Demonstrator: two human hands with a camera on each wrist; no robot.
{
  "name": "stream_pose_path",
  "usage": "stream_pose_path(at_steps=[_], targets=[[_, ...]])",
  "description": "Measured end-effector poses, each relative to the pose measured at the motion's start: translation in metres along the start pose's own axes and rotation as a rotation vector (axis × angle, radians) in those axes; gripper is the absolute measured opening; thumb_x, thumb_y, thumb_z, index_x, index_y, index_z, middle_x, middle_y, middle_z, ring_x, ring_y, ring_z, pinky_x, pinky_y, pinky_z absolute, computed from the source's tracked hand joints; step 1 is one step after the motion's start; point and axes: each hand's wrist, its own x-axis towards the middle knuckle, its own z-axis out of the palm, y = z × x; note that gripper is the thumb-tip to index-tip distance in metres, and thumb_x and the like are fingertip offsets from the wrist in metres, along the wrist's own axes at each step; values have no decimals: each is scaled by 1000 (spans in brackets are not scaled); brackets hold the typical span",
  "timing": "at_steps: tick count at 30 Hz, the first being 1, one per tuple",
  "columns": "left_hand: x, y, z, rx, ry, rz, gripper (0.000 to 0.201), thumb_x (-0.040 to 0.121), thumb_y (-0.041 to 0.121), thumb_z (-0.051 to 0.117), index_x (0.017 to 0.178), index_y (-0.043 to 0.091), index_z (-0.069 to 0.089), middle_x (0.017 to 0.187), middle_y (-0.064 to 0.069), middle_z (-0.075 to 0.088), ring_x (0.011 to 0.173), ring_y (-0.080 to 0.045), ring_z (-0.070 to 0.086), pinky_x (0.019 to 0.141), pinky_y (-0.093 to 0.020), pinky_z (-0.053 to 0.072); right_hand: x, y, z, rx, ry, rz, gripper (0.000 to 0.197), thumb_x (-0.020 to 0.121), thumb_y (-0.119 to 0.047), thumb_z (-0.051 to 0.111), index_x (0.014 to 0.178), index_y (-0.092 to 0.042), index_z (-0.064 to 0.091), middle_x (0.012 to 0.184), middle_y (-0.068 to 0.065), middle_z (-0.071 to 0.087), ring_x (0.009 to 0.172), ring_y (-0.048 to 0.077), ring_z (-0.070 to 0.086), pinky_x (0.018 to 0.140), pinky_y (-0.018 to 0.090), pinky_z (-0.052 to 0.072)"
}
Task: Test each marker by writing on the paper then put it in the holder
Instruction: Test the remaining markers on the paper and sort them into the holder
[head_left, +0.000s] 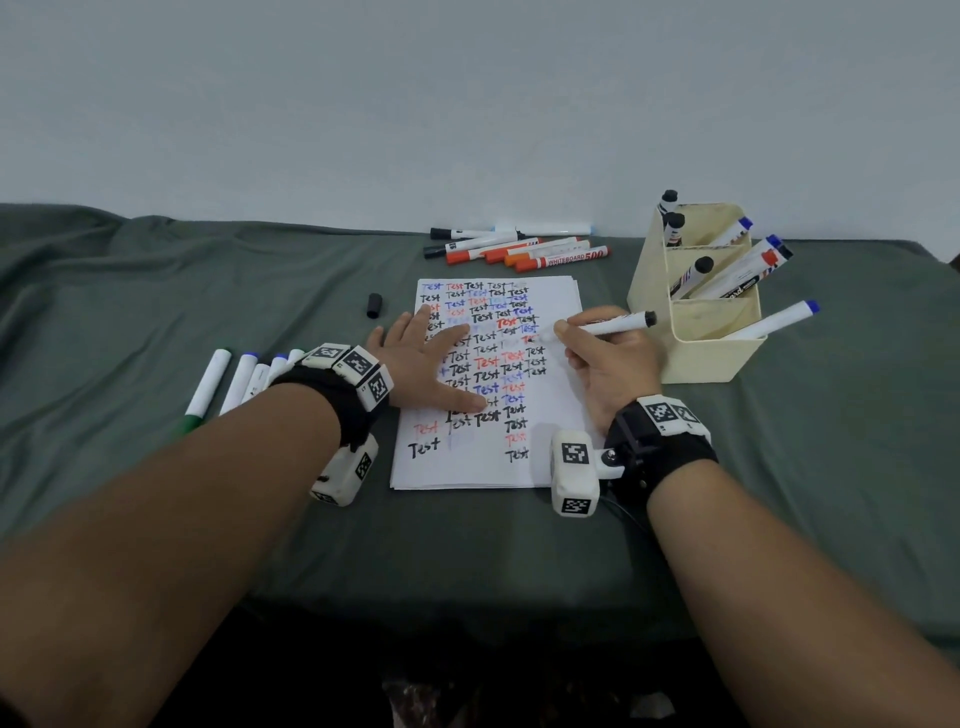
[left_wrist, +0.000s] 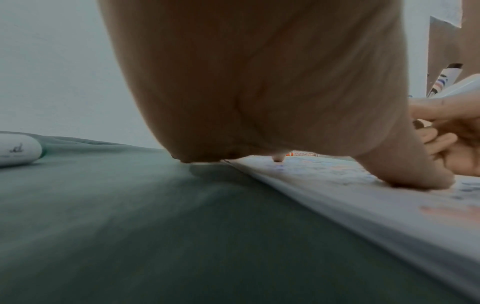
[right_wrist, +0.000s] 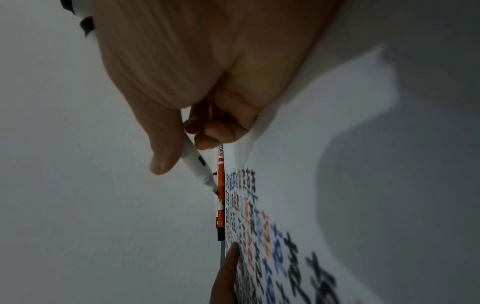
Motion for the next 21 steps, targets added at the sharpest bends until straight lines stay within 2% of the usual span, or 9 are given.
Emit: stream_pose_path(at_steps=[4,7,8,10,14,17,21], targets=[[-1,-1,-5,10,99,-2,123,45,108,30,152,53,7,167,-4,-3,153,-32,2,118,-59,11,-2,-1,0,10,-43,-16,10,77,-20,85,75,-27,78,70,3,71,56,13,56,54,23,45],[1,-3,-10,45,252,-94,109,61,101,27,154,44,19,166,-11,6,151,-37,10,118,-59,15,-1,-4,1,60,-38,56,4,80,-22,78,82,-24,81,72,6,71,62,16,63,57,26,49],[2,-6,-12,67,284,-144,102,69,97,29,154,42,20,166,-15,7,150,-40,10,117,-59,15,-1,-5,2,102,-37,89,7,81,-22,75,84,-21,82,72,8,71,63,18,64,57,26,50],[6,-15,-16,85,273,-239,90,80,89,32,155,40,21,165,-18,8,150,-42,10,118,-58,16,-1,-6,2,143,-39,116,12,81,-19,73,89,-17,81,75,12,71,62,20,63,56,25,50],[15,-32,-21,61,230,-326,75,93,75,32,153,30,33,158,-15,32,142,-40,30,114,-54,31,-4,-6,1,81,-40,82,13,84,-14,75,94,-22,75,88,18,76,63,23,61,57,29,48],[18,-36,-21,41,300,-357,64,94,68,40,144,28,47,147,-15,44,134,-39,40,107,-51,37,-5,-7,1,27,-59,77,9,81,-19,78,86,-27,76,90,16,78,66,23,62,60,31,49],[18,-37,-20,-48,390,-293,51,94,53,55,140,31,50,139,-8,54,129,-34,46,106,-48,42,-6,-8,1,15,-63,82,11,79,-23,79,87,-31,78,91,14,78,67,22,63,61,30,51]])
